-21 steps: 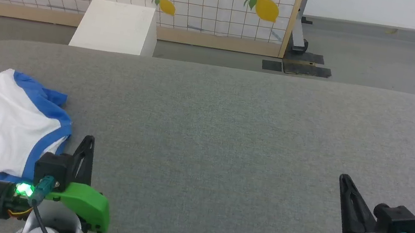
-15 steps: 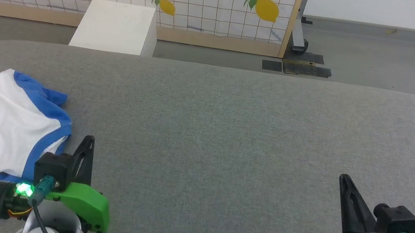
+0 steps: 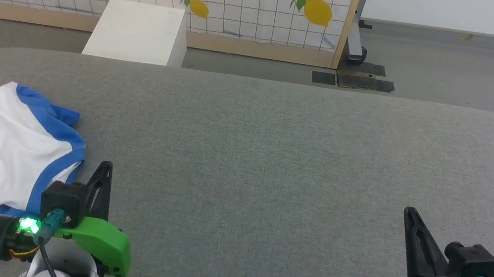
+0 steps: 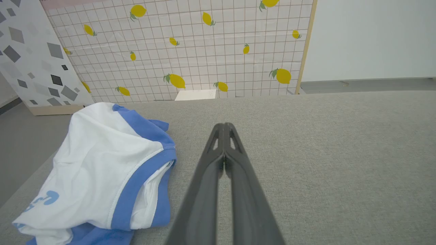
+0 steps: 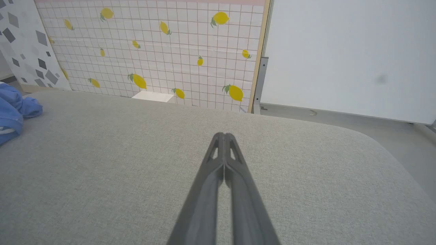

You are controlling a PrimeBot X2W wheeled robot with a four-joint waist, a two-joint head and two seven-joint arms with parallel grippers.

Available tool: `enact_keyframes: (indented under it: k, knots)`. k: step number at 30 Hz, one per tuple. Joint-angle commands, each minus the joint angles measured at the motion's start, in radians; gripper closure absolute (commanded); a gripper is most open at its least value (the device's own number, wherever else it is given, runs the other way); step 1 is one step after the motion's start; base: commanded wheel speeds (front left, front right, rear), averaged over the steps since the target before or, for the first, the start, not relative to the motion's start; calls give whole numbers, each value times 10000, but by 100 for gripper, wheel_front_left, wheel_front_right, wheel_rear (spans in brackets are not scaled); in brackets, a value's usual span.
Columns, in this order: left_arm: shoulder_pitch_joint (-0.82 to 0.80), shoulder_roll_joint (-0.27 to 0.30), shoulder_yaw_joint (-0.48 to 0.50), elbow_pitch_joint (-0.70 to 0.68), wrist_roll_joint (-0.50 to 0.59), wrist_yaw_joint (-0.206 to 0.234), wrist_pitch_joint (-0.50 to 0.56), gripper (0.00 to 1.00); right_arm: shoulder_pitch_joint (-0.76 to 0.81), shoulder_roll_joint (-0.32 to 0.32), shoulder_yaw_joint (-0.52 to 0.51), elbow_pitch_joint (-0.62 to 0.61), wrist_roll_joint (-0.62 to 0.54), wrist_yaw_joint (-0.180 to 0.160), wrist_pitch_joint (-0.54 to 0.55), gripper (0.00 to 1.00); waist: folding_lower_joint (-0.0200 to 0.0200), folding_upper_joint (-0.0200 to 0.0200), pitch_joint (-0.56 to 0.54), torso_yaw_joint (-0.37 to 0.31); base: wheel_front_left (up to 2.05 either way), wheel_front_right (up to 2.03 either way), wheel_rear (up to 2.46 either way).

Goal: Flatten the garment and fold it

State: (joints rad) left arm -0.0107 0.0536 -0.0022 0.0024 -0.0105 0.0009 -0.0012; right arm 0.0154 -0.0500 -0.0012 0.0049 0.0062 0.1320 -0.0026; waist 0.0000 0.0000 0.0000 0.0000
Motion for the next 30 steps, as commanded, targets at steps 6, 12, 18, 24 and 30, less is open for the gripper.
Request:
enact_keyframes:
  k: [6, 12, 18, 24, 30]
  knots:
    - [107, -34, 22, -24, 105, -9, 12, 100, -154, -3, 12, -49, -62, -13, 26, 100, 0, 0, 0, 0, 0, 0, 0]
    - [-2, 2, -14, 2, -11, 0, -5, 0, 6, 0, -8, 7, 8, 2, -4, 0, 0, 0, 0, 0, 0, 0, 0]
    - [-21, 1, -61, 65, -72, 14, -99, 0, 9, 0, -60, 98, 132, 1, -83, 0, 0, 0, 1, 1, 0, 0, 0]
    - [-61, -1, -110, 185, -152, 35, -223, 0, -17, 0, -140, 257, 272, 1, -209, 0, 0, 0, -2, 1, 0, 0, 0]
    - [-105, -3, -132, 307, -250, 75, -346, 0, -47, 0, -197, 436, 399, 0, -331, 0, 0, 0, -18, 42, 0, 0, 0]
